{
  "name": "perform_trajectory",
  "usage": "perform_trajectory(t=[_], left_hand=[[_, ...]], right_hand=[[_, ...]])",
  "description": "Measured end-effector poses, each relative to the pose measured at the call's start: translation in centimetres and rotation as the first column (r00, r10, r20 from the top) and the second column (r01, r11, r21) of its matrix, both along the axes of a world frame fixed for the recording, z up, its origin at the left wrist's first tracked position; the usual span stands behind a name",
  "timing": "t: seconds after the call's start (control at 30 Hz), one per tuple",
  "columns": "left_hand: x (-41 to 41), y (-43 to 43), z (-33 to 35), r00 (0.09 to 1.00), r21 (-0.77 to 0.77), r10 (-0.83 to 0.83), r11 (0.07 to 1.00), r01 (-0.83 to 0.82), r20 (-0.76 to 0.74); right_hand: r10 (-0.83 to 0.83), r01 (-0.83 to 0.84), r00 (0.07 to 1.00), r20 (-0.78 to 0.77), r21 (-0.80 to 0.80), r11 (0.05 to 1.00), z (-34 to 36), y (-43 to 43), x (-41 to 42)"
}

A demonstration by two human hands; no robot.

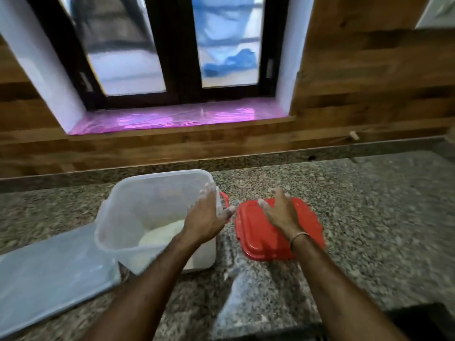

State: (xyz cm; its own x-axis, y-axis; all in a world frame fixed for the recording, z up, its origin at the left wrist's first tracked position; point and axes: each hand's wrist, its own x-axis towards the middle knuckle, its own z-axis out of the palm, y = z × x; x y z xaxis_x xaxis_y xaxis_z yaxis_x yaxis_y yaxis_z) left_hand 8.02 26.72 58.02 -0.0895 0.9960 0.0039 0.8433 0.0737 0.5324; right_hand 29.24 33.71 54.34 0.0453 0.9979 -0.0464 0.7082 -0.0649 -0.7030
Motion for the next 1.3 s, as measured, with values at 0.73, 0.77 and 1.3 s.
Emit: perform_trajectory(t=[0.73, 0.77, 1.3], left_hand=[[1.9, 2.0, -1.0, 0.995, -0.011, 0.098, 0.995, -0.099, -0.020], [1.8, 2.0, -1.0, 0.995, -0.012, 0.094, 0.995, -0.094, -0.015], [0.0, 1.6, 6.1, 0.713, 0.092, 0.166, 0.947, -0.307, 0.681]], right_hand=[[-0.421, 0.234, 0.829, -0.368, -0.456, 0.859, -12.8, 4.7, 8.6], [-0.443, 0.190, 0.759, -0.477, -0.489, 0.851, -12.3, 4.5, 8.9], [-0.135, -0.137, 0.391, -0.910, -0.203, 0.969, 4.8, 2.8, 7.9]])
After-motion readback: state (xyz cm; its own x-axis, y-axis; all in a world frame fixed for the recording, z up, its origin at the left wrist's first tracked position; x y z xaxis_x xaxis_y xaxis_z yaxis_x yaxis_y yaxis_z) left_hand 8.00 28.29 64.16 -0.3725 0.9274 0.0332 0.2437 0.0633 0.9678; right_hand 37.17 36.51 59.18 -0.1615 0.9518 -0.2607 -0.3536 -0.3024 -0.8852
